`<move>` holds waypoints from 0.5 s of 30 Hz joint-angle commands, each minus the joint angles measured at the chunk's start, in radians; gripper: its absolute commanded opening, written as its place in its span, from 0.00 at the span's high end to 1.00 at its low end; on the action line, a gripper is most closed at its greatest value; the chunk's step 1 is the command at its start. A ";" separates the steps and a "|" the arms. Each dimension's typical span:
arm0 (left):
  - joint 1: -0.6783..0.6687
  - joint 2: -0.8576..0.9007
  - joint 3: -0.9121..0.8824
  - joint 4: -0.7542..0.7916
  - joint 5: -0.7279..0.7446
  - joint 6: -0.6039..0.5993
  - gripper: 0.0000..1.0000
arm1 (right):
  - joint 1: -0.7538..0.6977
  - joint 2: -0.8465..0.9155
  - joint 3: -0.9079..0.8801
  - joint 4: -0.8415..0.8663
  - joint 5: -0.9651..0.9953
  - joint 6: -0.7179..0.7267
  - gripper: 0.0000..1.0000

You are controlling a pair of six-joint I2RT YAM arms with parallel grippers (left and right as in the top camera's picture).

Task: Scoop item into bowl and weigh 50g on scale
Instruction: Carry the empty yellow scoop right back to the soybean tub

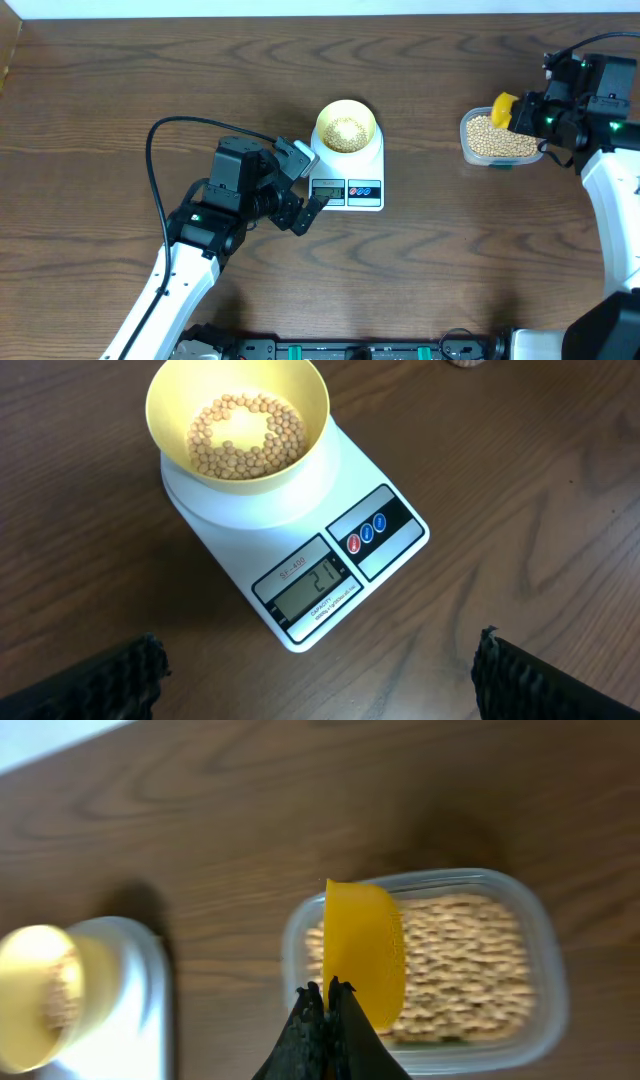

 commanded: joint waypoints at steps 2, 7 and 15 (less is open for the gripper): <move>0.003 0.006 -0.015 -0.003 0.010 0.021 0.00 | -0.003 0.033 0.005 -0.004 0.146 -0.072 0.99; 0.003 0.006 -0.015 -0.003 0.010 0.020 0.00 | -0.003 0.087 0.005 -0.005 0.163 -0.113 0.99; 0.003 0.006 -0.015 -0.003 0.010 0.021 0.00 | 0.007 0.190 0.005 -0.023 0.164 -0.132 0.99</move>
